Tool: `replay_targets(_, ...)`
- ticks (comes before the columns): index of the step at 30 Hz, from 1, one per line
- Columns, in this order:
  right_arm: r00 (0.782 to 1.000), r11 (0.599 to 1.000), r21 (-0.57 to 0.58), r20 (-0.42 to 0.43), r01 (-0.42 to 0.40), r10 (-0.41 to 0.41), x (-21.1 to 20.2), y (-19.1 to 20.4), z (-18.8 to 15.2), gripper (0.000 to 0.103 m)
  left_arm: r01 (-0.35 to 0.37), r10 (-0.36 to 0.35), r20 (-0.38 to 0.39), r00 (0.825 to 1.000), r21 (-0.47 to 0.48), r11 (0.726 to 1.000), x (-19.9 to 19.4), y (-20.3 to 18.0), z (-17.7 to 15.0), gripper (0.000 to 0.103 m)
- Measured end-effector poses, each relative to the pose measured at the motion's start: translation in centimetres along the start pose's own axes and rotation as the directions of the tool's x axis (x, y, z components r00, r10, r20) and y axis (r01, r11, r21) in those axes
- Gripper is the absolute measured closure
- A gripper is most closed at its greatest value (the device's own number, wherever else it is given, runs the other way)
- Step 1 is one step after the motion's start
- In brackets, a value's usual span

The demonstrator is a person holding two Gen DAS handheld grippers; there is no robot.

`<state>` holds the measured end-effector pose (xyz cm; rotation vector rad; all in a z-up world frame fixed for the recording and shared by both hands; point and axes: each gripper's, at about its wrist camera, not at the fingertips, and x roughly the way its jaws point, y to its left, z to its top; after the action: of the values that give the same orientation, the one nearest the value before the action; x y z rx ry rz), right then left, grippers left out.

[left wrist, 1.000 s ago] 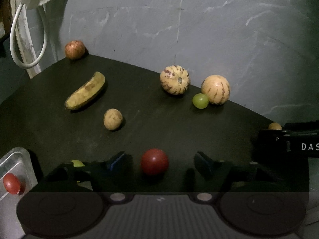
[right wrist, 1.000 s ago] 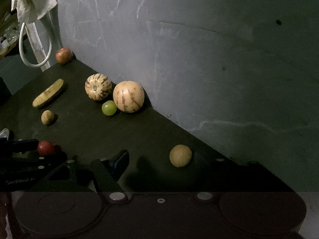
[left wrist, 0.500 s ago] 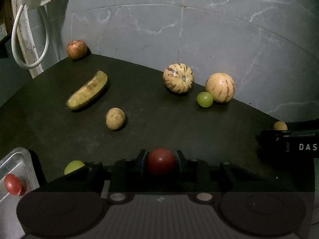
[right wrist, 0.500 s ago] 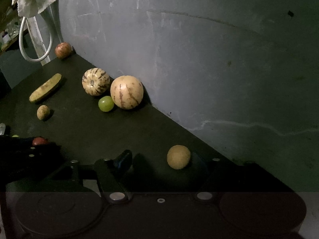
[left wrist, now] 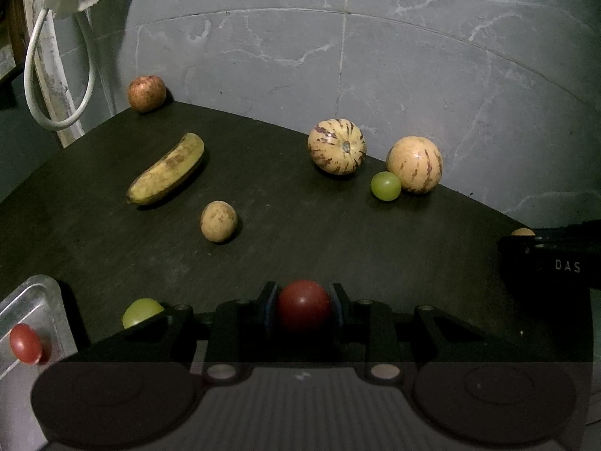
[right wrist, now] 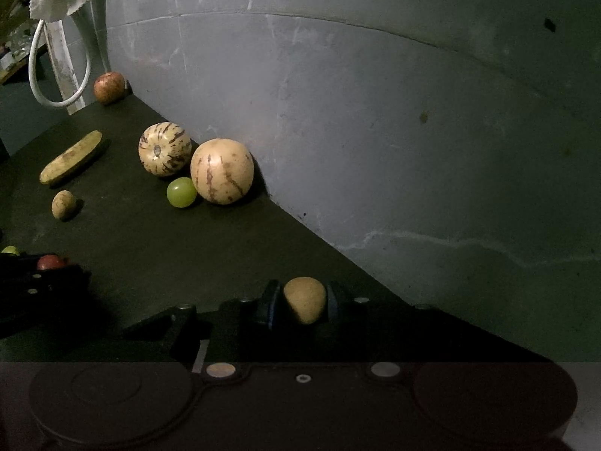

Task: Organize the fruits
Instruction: 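Grasp the second red tomato with the left gripper while the right grasps a brown fruit, then carry the tomato and brown fruit toward the silver tray with both grippers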

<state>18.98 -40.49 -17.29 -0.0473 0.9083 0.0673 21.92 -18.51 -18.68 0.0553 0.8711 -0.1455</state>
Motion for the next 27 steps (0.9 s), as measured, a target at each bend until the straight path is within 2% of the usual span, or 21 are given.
replay_targets(10,0.994,0.995,-0.005,0.035,-0.100,0.100,-4.2,2.6,0.1,0.076,0.014,-0.014,0.023,1.000,-0.016,1.000,-1.8,0.0,0.3,0.072)
replay_targets(20,0.978,0.986,-0.003,0.127,-0.168,0.167,-9.9,4.7,1.4,0.076,0.007,-0.003,0.090,0.996,-0.045,0.999,-6.3,1.2,1.0,0.072)
replay_targets(27,0.959,0.979,-0.030,0.197,-0.204,0.206,-14.3,6.1,2.4,0.076,-0.012,0.020,0.138,0.990,-0.061,0.998,-10.4,2.0,0.8,0.072)
